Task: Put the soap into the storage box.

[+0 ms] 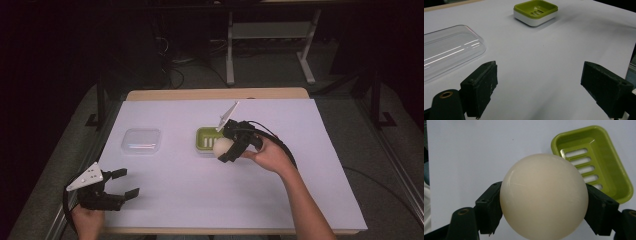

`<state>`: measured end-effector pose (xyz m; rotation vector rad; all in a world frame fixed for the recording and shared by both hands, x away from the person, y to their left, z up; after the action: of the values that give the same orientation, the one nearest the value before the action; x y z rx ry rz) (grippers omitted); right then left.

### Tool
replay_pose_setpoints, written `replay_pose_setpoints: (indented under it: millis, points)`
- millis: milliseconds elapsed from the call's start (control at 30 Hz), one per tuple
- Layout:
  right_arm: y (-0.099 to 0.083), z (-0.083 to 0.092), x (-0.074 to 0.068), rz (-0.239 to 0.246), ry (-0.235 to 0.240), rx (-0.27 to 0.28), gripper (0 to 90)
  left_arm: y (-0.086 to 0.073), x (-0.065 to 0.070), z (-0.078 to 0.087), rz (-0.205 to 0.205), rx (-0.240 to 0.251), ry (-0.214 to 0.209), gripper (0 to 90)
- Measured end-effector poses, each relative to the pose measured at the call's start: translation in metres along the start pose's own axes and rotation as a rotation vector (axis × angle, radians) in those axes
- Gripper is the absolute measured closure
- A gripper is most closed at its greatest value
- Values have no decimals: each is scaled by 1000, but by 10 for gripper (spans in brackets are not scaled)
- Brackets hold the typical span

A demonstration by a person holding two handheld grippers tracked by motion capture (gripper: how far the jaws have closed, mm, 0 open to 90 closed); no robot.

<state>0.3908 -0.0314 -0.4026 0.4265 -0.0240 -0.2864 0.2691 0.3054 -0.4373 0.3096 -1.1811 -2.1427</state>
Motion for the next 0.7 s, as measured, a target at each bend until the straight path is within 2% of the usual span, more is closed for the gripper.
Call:
replay_pose_setpoints:
  millis: [367,700]
  points:
    - [19,5,11,9,-11,43,241,0,0,0,2,1,0,133]
    - [35,6,23,11,-25,37,241,0,0,-1,7,5,3,132]
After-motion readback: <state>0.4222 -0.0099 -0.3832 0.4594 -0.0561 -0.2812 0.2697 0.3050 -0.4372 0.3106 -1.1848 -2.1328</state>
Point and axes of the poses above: each handheld gripper's, and its own axes: z roughly backward along the jaws, y roughly out of its top, x roughly to its right, the point moved 6 cm from there along -z, roughly forward along the jaws, and after that the axes turned 6 degrees about -x, right-handed, at the moved point
